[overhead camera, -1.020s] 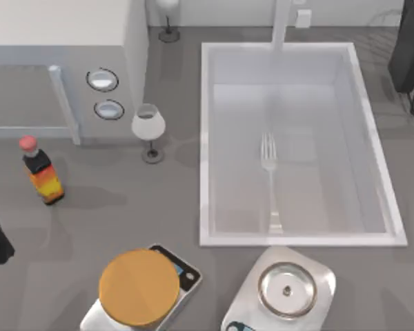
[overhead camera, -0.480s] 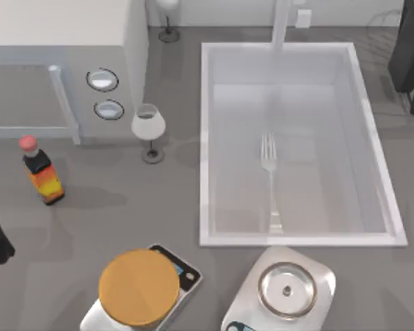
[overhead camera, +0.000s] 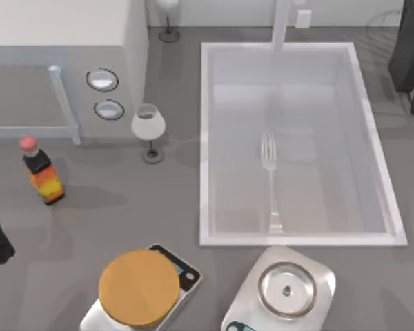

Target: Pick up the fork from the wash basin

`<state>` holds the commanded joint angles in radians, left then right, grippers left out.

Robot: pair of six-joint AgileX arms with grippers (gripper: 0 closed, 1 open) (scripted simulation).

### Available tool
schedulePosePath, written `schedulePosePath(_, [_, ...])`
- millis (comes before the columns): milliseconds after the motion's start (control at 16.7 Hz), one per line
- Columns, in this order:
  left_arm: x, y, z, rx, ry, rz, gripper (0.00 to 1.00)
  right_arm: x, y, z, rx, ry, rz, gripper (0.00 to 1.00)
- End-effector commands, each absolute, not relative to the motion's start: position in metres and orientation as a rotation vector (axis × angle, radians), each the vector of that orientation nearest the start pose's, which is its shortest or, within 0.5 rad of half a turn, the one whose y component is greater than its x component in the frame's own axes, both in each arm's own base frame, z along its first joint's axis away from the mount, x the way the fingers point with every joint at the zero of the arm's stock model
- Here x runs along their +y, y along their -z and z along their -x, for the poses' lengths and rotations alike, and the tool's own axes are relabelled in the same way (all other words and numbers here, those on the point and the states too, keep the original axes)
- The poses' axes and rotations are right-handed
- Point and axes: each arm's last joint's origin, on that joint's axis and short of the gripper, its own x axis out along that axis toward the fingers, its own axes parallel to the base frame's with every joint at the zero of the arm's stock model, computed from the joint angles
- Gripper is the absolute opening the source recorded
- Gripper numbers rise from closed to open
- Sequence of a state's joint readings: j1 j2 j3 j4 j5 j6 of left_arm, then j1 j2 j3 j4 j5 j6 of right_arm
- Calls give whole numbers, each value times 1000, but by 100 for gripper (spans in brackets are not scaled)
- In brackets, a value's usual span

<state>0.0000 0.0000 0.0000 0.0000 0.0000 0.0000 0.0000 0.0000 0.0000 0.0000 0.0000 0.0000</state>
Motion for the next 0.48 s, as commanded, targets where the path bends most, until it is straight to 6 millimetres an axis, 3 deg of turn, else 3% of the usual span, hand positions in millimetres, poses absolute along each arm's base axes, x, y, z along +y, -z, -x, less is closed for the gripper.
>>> schedulePosePath(240, [-1, -160, -106, 0, 0, 0, 100, 0, -167, -107, 49, -11, -17, 100])
schedulePosePath(480, [-1, -160, -106, 0, 0, 0, 100, 5, -201, -115, 200, -43, -70, 100])
